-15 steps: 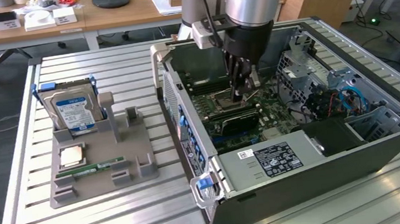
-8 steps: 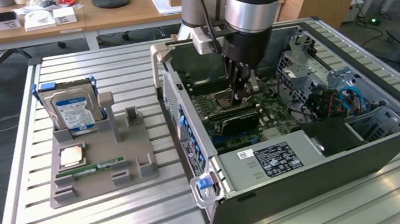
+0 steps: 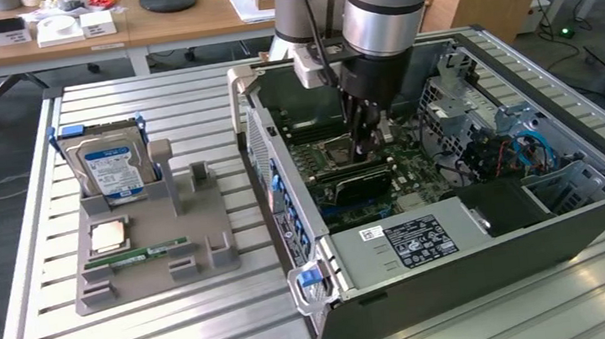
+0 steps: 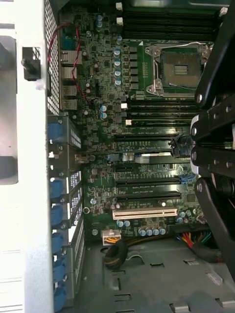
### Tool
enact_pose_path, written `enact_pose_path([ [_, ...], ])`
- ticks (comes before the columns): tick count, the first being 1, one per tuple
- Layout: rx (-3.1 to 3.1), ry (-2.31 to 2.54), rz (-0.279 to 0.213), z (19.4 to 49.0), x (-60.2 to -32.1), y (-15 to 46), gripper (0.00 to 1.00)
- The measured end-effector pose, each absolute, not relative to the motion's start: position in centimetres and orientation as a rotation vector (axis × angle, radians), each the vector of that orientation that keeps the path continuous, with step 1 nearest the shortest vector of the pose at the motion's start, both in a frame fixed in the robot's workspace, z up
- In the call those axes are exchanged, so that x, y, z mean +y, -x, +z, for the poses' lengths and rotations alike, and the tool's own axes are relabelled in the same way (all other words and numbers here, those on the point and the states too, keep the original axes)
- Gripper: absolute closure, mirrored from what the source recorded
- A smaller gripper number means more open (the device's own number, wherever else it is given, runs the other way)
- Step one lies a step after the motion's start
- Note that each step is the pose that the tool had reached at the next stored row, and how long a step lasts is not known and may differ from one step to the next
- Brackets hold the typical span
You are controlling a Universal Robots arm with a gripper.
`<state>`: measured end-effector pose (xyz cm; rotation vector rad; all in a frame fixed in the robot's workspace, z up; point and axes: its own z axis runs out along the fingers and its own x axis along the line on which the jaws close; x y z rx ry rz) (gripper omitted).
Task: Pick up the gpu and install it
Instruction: 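Press down on the gpu until it lock into place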
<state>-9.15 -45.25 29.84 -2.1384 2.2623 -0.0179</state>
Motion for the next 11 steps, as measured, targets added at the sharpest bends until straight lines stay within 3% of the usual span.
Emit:
enact_pose_path([
  [11,2.261,2.137,-0.015,29.16,-45.25,9.15,0.89],
])
